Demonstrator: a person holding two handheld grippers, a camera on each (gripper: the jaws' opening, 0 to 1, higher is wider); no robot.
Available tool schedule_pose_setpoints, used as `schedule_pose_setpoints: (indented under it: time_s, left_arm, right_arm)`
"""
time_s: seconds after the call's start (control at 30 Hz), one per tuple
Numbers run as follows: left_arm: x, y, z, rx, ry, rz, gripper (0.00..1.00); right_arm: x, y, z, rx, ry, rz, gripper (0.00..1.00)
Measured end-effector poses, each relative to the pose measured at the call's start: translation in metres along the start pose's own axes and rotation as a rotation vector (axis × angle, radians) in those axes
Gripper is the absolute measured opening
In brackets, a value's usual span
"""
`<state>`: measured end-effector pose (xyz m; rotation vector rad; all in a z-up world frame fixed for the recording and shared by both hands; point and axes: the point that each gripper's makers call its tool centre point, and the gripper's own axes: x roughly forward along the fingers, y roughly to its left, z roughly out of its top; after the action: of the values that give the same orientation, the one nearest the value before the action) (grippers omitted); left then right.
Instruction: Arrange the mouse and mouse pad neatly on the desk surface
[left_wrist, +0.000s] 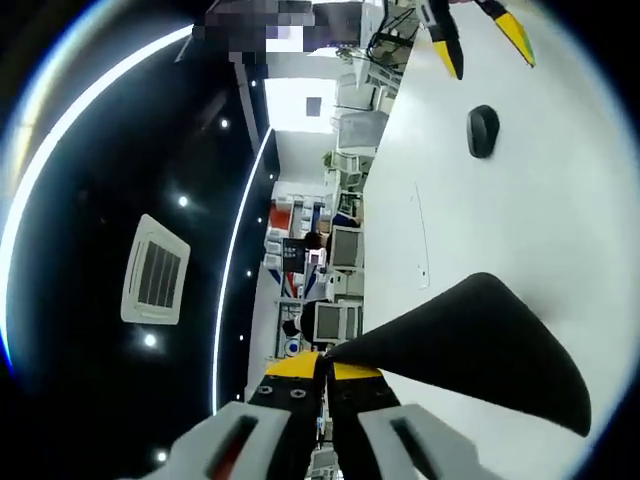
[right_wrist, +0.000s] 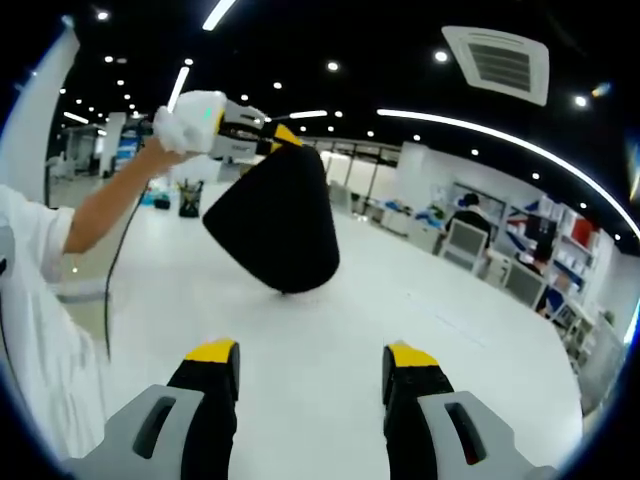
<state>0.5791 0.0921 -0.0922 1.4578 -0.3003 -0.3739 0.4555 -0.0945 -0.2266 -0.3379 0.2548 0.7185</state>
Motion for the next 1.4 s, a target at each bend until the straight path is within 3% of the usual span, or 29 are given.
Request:
schedule_pose_setpoints:
  time_s: [0.47, 0.87, 1.4]
  left_arm:
    - [0.008, 0.035, 0.001, 0.025, 0.024, 0.023, 0.03]
    - [0.02, 0.052, -0.006, 0.034, 0.05, 0.018, 0.03]
    - [0.02, 0.051, 0.0, -0.01, 0.075, -0.008, 0.03]
  right_arm:
    - [0.0, 0.004, 0.001, -0.007, -0.002, 0.006, 0.55]
    - [0.0, 0.004, 0.001, -0.011, 0.0, 0.009, 0.55]
    - [-0.001, 0.004, 0.002, -0.011, -0.003, 0.012, 0.55]
